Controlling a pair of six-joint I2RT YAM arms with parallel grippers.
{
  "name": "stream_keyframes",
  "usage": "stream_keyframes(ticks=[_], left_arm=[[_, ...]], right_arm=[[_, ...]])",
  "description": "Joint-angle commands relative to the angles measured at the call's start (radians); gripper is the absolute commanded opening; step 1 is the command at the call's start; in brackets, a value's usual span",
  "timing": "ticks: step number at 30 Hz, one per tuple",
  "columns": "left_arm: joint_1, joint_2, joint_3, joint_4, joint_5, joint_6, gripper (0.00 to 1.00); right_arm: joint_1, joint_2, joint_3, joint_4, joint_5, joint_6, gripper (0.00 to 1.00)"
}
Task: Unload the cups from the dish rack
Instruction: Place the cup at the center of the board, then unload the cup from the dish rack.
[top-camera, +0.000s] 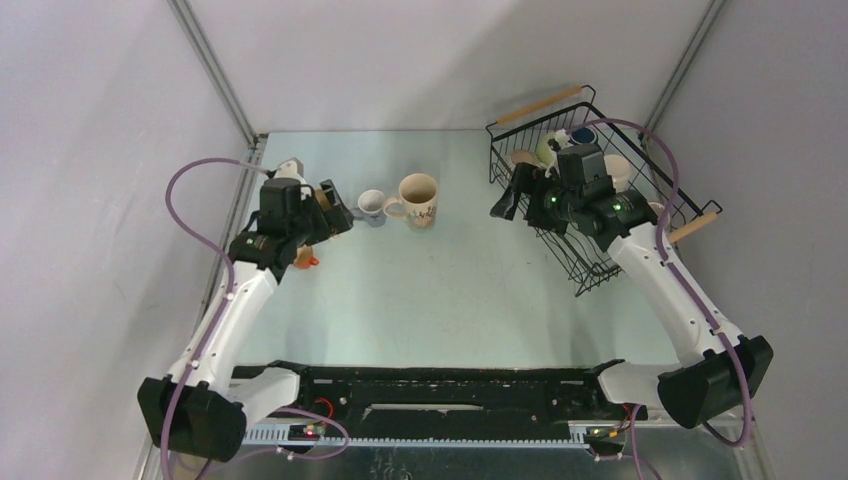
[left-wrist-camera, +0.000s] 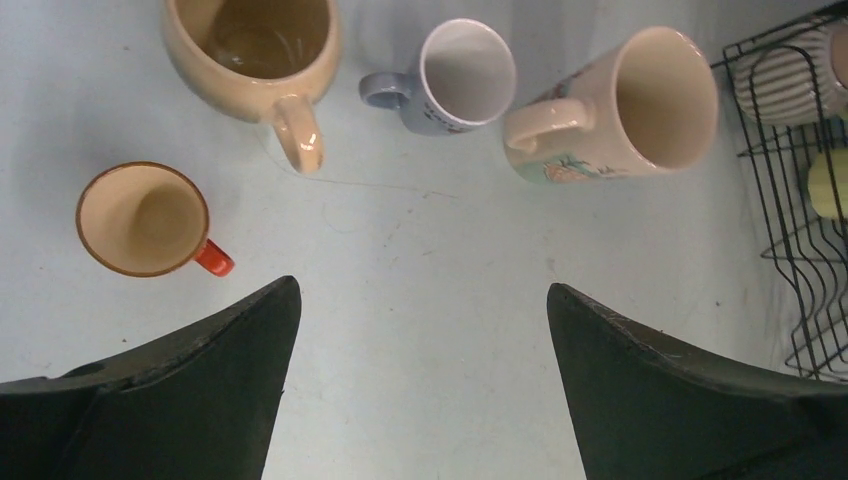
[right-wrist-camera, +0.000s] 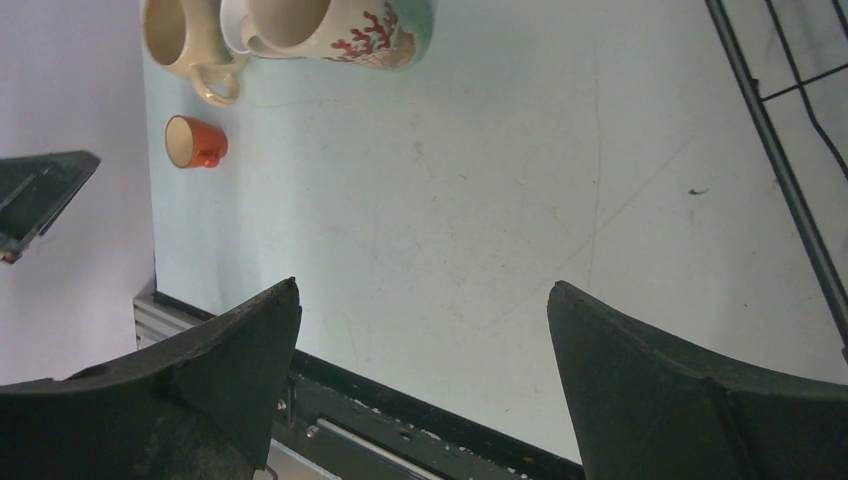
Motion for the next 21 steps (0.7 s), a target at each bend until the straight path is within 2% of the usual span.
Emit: stream_keyframes(ticks=[1, 8, 15, 21], left_arm=[[-0.036, -0.051, -0.033, 0.016, 0.057, 0.048, 1.0], [-0.143, -0.051, -0.027, 0.035, 0.118, 0.073, 1.0], [-0.305, -0.029, -0.018, 0.035, 0.14, 0.107, 1.0], [-0.355, -0.004, -0.019, 0.039, 0.217, 0.121, 1.0]], right_arm=[[-0.028, -0.021, 0.025, -0.024, 0.038, 0.014, 1.0], [-0.09, 0.031, 0.078, -0.03, 0.044, 0.012, 1.0], [-0.224, 0.105, 0.17, -0.038, 0.07, 0.008, 1.0], [-0.282, 0.221, 0.295, -0.072, 0.211, -0.031, 1.0]])
